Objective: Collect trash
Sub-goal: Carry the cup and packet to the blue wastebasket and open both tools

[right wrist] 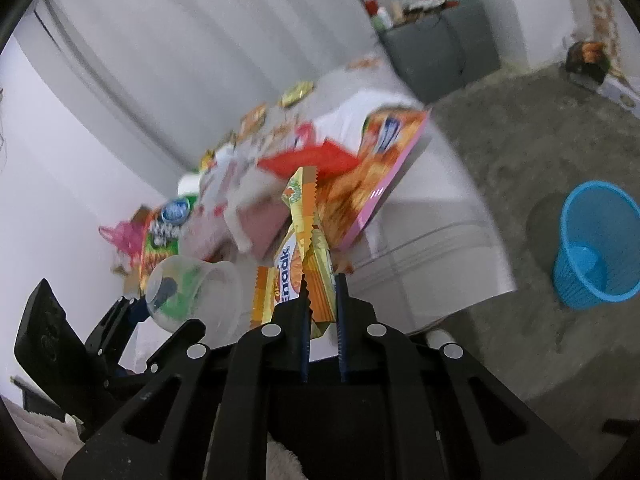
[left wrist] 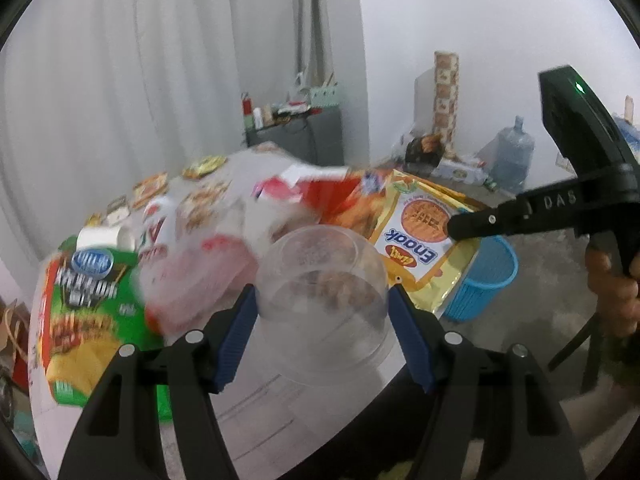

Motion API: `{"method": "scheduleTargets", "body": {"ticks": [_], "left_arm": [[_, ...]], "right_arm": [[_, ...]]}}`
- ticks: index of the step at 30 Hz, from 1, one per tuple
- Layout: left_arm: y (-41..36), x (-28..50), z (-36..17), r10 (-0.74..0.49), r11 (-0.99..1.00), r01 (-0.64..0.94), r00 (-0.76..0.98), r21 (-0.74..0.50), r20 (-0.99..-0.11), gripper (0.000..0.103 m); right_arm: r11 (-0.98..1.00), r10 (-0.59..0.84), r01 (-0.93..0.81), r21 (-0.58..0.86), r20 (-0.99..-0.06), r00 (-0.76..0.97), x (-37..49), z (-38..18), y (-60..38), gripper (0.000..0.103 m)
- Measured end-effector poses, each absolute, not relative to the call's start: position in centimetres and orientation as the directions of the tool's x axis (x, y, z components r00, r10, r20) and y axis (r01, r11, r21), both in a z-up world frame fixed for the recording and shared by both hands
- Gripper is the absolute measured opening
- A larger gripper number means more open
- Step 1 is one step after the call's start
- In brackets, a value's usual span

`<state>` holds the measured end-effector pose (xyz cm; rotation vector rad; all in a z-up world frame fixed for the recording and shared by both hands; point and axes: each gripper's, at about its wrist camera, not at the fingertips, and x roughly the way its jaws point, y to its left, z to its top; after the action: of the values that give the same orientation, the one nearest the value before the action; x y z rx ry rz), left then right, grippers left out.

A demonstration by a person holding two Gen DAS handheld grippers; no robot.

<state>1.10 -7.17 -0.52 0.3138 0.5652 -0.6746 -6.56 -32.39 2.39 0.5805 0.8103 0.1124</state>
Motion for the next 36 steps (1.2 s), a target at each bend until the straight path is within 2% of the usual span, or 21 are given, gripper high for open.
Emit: {"method": "scheduleTargets", "body": {"ticks": [6,11,15,19,23,25,26,27,28,30,32,36], "left_arm": [[-13.3,1.3,3.0,-0.635,0.65,0.76,0.548,0.007,-0.545,0.065],[-23.5,3.8,4.9,-0.707,0.523,0.841,0.338,-0.136,-0.622,0.065],[-34.0,5.7,4.3,-0.656,0.473,0.856,0.184,-0.208,-0.732,0.065],[-44.4,6.1,0.8,-0.55,0.435,0.879,0.089,-0.195,-0.83,0.065],[-51.4,5.9,-3.2,-0.467,0.445,0.886,0.105,-0.131,-0.878,0.067],[-54.4,5.6,-5.3,-0.433,0.44,0.894,0.134,-0.079,-0.891,0.067],[-55.4,5.6,-6.2,-0.422,0.436,0.898,0.14,-0.065,-0.896,0.073],[-56.3,5.7,-7.1,-0.412,0.436,0.898,0.149,-0.051,-0.899,0.078],[-57.3,5.7,-8.1,-0.408,0.437,0.899,0.164,-0.035,-0.898,0.084],[-58.5,6.1,-9.5,-0.402,0.441,0.898,0.187,-0.01,-0.896,0.085],[-58.9,6.3,-10.6,-0.377,0.453,0.891,0.191,-0.001,-0.906,0.086],[-58.1,7.8,-11.0,-0.383,0.495,0.865,0.139,-0.076,-0.913,0.086]], "right_arm": [[0.812,0.079,0.301,0.501,-0.604,0.793,-10.4,4.7,-39.1,0.009],[0.656,-0.137,0.527,0.54,-0.601,0.787,-14.3,3.8,-47.4,0.009],[0.492,-0.226,0.651,0.579,-0.637,0.737,-16.2,0.2,-52.4,0.009],[0.358,-0.225,0.718,0.597,-0.691,0.687,-15.8,-4.8,-56.5,0.009],[0.26,-0.192,0.75,0.608,-0.728,0.658,-14.4,-9.1,-60.2,0.01],[0.212,-0.184,0.762,0.612,-0.74,0.647,-13.7,-11.3,-62.2,0.014],[0.183,-0.191,0.774,0.606,-0.75,0.633,-13.1,-12.8,-63.3,0.015],[0.172,-0.191,0.781,0.601,-0.757,0.624,-13.0,-13.5,-63.8,0.023],[0.16,-0.189,0.789,0.593,-0.766,0.615,-12.7,-14.6,-64.6,0.036],[0.139,-0.193,0.819,0.556,-0.796,0.573,-12.1,-16.5,-65.7,0.053],[0.117,-0.186,0.839,0.531,-0.818,0.544,-12.4,-17.9,-65.9,0.053],[0.077,-0.178,0.834,0.546,-0.816,0.55,-13.6,-19.0,-65.0,0.056]]}}
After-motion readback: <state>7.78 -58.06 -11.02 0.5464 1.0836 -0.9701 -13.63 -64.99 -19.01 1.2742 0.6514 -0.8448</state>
